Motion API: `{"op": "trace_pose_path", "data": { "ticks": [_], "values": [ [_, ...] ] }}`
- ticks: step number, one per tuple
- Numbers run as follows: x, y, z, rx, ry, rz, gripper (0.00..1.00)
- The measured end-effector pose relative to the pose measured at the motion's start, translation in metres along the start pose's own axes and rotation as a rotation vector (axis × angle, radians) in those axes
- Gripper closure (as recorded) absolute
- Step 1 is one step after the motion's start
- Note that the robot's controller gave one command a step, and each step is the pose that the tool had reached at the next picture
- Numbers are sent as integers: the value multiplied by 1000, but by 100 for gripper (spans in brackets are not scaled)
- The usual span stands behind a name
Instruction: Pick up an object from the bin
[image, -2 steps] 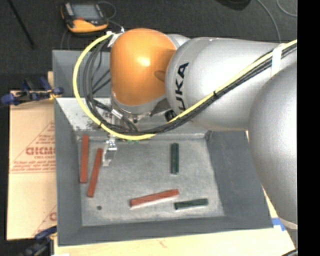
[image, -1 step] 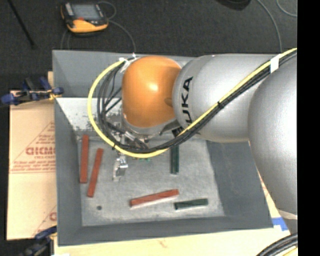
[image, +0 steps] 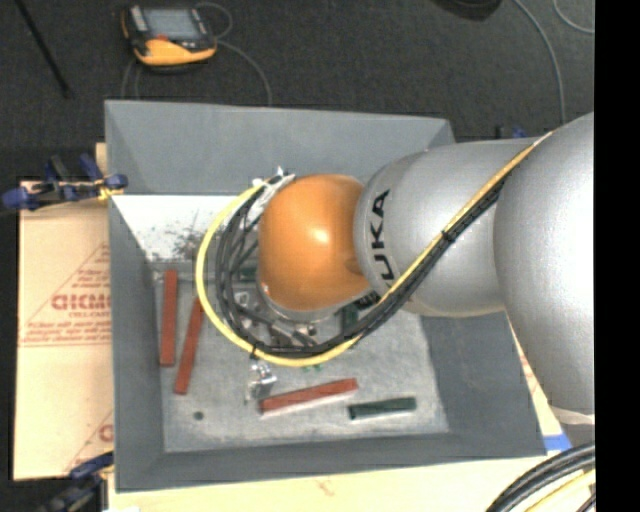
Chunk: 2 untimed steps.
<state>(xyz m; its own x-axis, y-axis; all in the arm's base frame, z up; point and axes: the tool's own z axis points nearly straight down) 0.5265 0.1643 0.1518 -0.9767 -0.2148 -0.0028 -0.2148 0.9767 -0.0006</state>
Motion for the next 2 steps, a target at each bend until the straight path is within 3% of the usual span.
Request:
{"op": "trace_pose_path", "data": {
  "ticks": [1,2],
  "values": [
    [-22,-20,60,-2,-6,104,0],
    [4,-53,61,1,1,11,0]
  ]
}}
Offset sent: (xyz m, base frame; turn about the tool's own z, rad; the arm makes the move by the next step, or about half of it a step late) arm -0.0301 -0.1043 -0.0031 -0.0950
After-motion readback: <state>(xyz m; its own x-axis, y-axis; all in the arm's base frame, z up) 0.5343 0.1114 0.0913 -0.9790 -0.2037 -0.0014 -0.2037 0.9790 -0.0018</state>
